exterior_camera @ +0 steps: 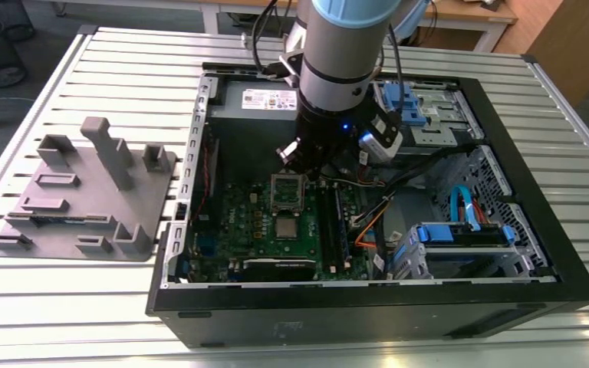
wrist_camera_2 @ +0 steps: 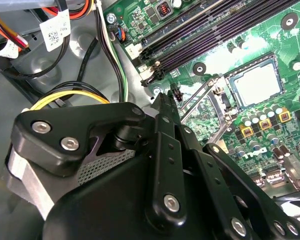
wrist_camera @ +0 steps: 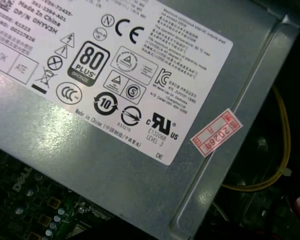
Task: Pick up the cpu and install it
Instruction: 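Close the cpu cover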
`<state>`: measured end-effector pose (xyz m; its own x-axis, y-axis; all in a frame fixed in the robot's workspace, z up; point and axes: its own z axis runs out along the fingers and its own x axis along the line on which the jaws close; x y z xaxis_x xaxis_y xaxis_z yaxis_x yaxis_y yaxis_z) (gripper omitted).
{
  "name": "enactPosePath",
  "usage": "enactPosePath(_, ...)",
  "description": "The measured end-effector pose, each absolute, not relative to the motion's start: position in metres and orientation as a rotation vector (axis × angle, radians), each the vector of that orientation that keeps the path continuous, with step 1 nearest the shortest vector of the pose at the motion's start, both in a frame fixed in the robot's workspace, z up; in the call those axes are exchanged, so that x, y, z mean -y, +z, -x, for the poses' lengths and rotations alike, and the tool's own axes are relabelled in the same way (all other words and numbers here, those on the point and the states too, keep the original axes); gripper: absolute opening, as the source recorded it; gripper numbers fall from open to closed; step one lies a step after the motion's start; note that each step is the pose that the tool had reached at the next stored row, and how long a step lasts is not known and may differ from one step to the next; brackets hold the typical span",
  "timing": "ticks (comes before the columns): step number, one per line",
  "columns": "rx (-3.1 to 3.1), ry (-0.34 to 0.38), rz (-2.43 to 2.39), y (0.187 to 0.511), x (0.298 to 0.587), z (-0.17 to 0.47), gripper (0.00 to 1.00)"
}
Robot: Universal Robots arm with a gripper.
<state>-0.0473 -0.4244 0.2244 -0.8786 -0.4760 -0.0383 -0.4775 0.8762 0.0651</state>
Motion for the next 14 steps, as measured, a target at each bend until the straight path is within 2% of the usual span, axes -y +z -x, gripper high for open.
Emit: enactPosePath(14,-3.014,0.114,0.803,0.2246,0.4246,0.0473,0.11)
